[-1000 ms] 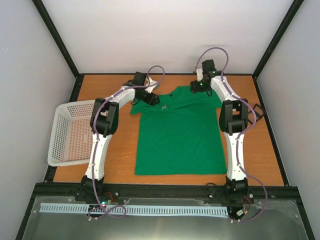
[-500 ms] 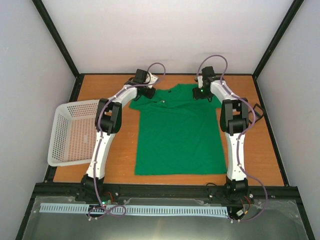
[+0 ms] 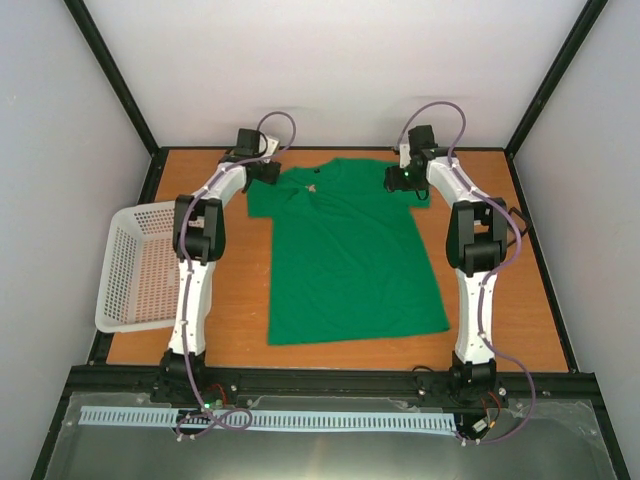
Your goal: Pin the brooch onto the clothing
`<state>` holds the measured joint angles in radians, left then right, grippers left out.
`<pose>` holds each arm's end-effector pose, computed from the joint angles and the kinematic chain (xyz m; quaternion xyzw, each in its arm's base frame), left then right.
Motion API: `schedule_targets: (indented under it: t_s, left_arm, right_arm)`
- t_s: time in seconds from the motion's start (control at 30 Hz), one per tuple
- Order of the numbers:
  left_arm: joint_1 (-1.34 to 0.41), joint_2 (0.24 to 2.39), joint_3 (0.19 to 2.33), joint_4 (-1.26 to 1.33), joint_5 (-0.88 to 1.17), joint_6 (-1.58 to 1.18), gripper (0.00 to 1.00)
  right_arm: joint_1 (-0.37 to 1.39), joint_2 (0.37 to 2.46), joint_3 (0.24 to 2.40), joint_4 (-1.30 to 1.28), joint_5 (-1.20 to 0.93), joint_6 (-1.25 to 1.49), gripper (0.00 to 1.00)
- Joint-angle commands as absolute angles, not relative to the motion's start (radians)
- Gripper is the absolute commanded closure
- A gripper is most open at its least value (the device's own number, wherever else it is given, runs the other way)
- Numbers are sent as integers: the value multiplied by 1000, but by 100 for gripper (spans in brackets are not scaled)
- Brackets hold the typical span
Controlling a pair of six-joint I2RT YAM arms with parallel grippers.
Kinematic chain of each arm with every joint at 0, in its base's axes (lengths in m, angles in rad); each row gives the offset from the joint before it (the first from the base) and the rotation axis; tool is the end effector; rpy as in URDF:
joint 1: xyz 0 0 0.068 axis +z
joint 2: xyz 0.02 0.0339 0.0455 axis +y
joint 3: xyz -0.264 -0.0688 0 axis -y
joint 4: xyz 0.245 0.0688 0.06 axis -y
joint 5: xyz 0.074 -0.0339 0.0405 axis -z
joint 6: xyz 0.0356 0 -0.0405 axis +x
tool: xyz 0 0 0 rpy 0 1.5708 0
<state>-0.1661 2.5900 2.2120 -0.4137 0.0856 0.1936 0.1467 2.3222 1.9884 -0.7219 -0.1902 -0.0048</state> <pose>0.5632 -0.0975 0.1393 0.1813 0.9064 -0.0344 0.3799 0.4986 0.0805 0.1880 -0.0970 0.9581 0.1096 0.2464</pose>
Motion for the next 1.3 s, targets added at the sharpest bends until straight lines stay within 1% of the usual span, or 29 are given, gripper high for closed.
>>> schedule_targets:
  t_s: [0.0,0.17,0.2,0.27,0.33,0.43,0.47,0.57,0.77,0.93,1.03,1.13,1.27]
  left_arm:
    - [-193,2368,2114,-470,174,99,34]
    - [-238,2151,1849,-437,308,10,34]
    - [-257,2130,1809,-436,349,-7,34]
    - [-284,2101,1729,-438,394,-36,36]
    - [-309,2081,1654,-429,407,-46,41]
    - [-320,2075,1568,-413,426,-60,47]
    - [-320,2077,1548,-414,429,-60,48]
    - [-321,2086,1496,-428,416,-57,48]
    - [-313,2043,1359,-420,360,-73,48]
    - [-288,2009,1251,-424,341,-112,49]
    - [-280,1965,1166,-408,351,-153,49]
    - [-279,1921,1109,-408,364,-170,47]
    - [-279,1884,1150,-418,425,-143,41]
  right_arm:
    - [153,2249,1925,-727,-276,1,35]
    - [180,2250,1917,-694,-396,-10,35]
    - [183,2252,1912,-681,-402,16,35]
    - [181,2265,1915,-680,-348,58,39]
    - [181,2291,1933,-691,-296,51,45]
    - [181,2354,2016,-749,-247,24,63]
    - [181,2383,2057,-782,-229,13,66]
    - [180,2454,2129,-856,-171,-4,67]
    - [158,2468,2095,-856,-83,-7,68]
    - [105,2457,2011,-852,-31,10,69]
    - [74,2424,1920,-821,0,13,69]
    - [50,2381,1853,-794,-8,4,69]
    - [62,2329,1864,-758,-161,-26,66]
